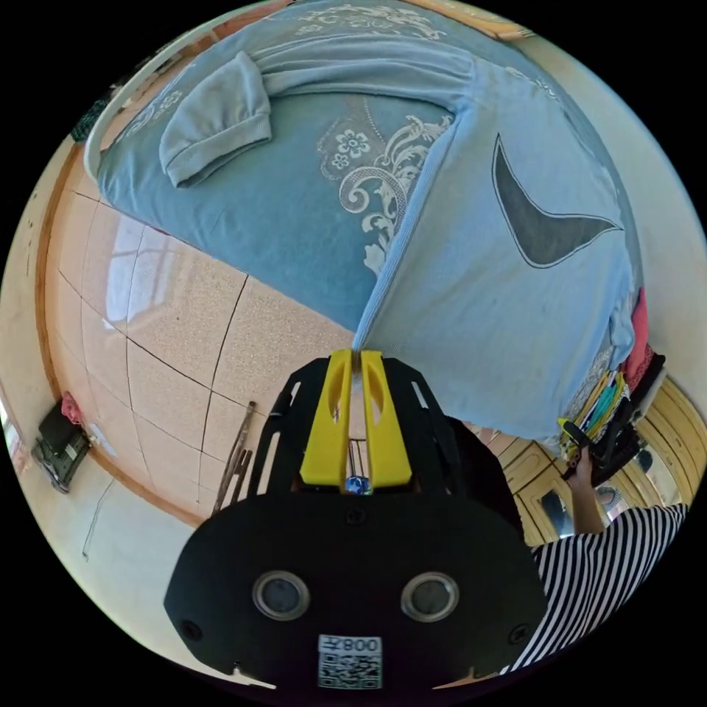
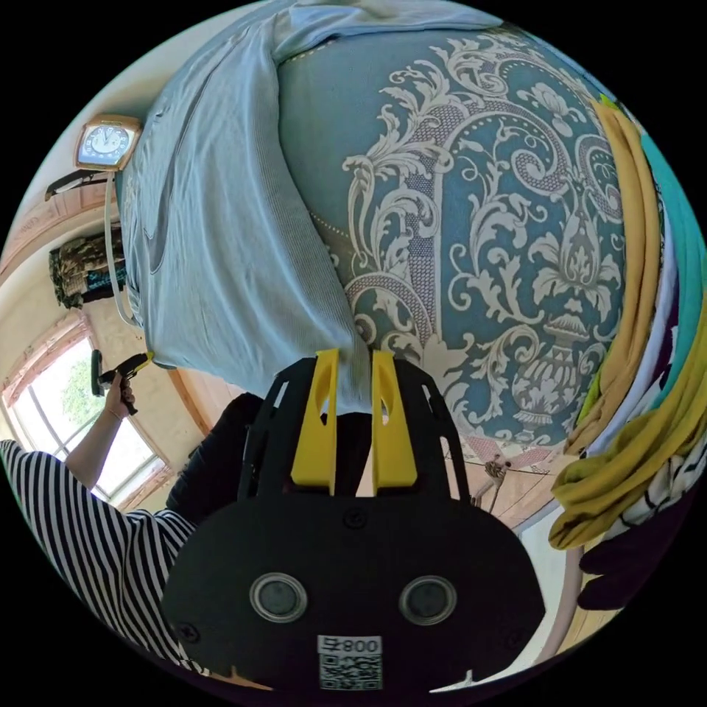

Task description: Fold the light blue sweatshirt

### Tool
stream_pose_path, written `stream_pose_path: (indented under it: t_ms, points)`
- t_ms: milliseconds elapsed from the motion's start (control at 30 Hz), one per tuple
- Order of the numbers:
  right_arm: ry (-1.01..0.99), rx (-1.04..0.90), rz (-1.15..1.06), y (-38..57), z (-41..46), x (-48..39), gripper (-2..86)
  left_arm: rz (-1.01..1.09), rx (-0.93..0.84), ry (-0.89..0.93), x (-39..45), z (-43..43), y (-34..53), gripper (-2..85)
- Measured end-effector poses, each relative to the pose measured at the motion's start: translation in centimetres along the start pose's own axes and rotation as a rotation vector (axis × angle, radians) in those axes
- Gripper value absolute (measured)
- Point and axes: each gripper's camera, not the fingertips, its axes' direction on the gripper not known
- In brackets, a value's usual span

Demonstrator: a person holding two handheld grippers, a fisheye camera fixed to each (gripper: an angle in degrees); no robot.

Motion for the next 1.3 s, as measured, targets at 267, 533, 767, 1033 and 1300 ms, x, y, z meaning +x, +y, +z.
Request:
stream_pose_path:
  t_ms: [267,533,767,1033,1300]
  points:
    - [-0.122,-0.030,-0.062,5.6,-0.1,-1.7,2.1,0.035,-0.012,-0.056,3.5,-0.3,-2.4,2.2]
    - [-0.170,0.004,0.054,6.4,-0.3,3.6,2.6,0.017,-0.085,-0.155,6.3,3.8,-7.4,1.7]
    - [-0.215,0.005,0.102,8.3,0.5,4.3,3.5,-0.053,-0.131,-0.148,6.6,6.1,-9.4,0.7]
    - [-0.058,0.214,0.064,6.9,-5.1,1.4,3.9,0.198,0.030,0.016,10.8,3.6,-12.5,0.6]
    - [-0.014,0.565,0.031,-1.1,-11.1,0.1,7.2,0.984,0.081,0.336,33.6,5.2,-21.3,3.9]
